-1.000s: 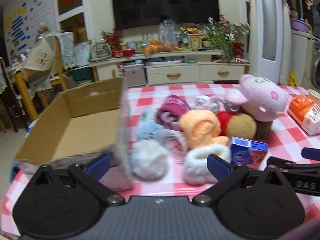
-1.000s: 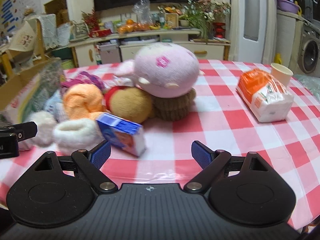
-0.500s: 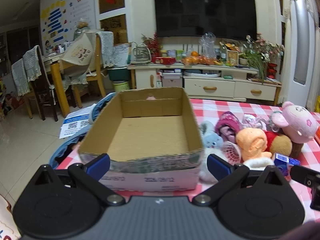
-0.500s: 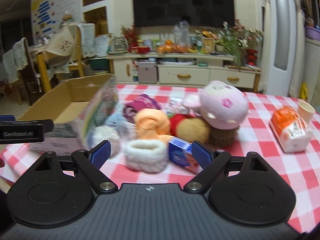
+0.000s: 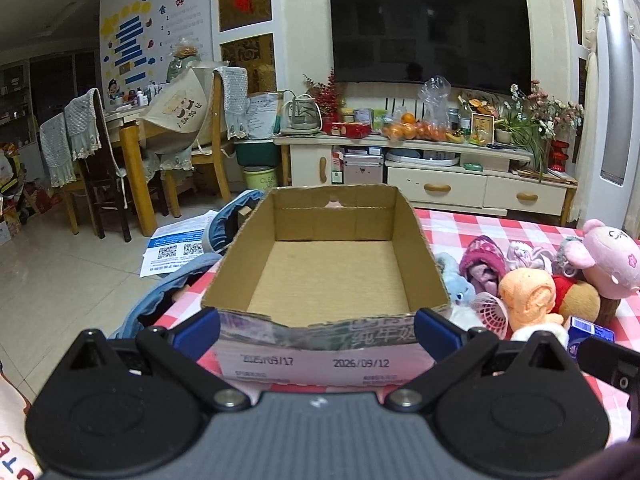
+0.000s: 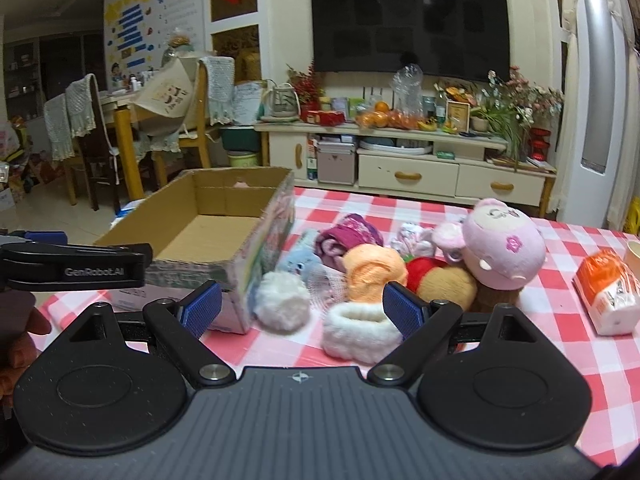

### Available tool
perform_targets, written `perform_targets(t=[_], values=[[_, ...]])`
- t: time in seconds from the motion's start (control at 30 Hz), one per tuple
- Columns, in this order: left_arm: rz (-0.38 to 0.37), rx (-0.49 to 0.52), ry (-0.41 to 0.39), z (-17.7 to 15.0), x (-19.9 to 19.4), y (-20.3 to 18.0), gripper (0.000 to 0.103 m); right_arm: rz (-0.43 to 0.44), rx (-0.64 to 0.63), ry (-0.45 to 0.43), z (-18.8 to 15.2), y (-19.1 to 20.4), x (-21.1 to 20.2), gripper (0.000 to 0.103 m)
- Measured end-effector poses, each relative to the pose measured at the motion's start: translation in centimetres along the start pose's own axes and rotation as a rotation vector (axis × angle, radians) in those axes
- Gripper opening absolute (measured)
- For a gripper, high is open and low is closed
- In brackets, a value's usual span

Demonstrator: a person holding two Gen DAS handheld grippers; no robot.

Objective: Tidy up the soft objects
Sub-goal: 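Grasp the white fluffy slipper with the left gripper while the right grasps the blue milk carton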

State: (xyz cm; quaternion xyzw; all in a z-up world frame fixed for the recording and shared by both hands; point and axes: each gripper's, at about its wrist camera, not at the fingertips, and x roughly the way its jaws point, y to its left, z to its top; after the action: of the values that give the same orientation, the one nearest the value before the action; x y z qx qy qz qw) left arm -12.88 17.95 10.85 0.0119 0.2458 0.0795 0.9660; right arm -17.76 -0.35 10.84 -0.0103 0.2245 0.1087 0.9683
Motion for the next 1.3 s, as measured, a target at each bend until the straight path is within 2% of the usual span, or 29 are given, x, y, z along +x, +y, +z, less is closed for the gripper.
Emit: perform_targets(t=[0.27, 0.57, 0.77, 1.13, 1.3], values=[[0.007, 0.0, -0.006, 0.0, -0.3, 0.2, 0.102, 0.033, -0.053, -0.038, 0.1, -0.9, 0.5, 0.103], [-0.001, 0.023, 0.006, -0.2, 0.1, -0.5, 0.102, 0.027, -0.068, -0.063, -0.2, -1.7, 1.2, 0.103], [-0.048, 0.039, -0.008, -0.2, 0.0, -2.0, 0.102, 0.013, -0.046, -0.057, -0.9, -2.3, 1.5, 0.103], [-0.194, 0.114, -0.034, -0.8, -0.6, -6.0, 0.102, -0.117, 0.071, -0.068, -1.3, -5.0, 1.3, 0.103], [-0.264, 0.15, -0.011, -1.4, -0.1, -7.8, 0.102, -0.155, 0.128, -0.06, -2.4, -6.9, 1.1, 0.103]])
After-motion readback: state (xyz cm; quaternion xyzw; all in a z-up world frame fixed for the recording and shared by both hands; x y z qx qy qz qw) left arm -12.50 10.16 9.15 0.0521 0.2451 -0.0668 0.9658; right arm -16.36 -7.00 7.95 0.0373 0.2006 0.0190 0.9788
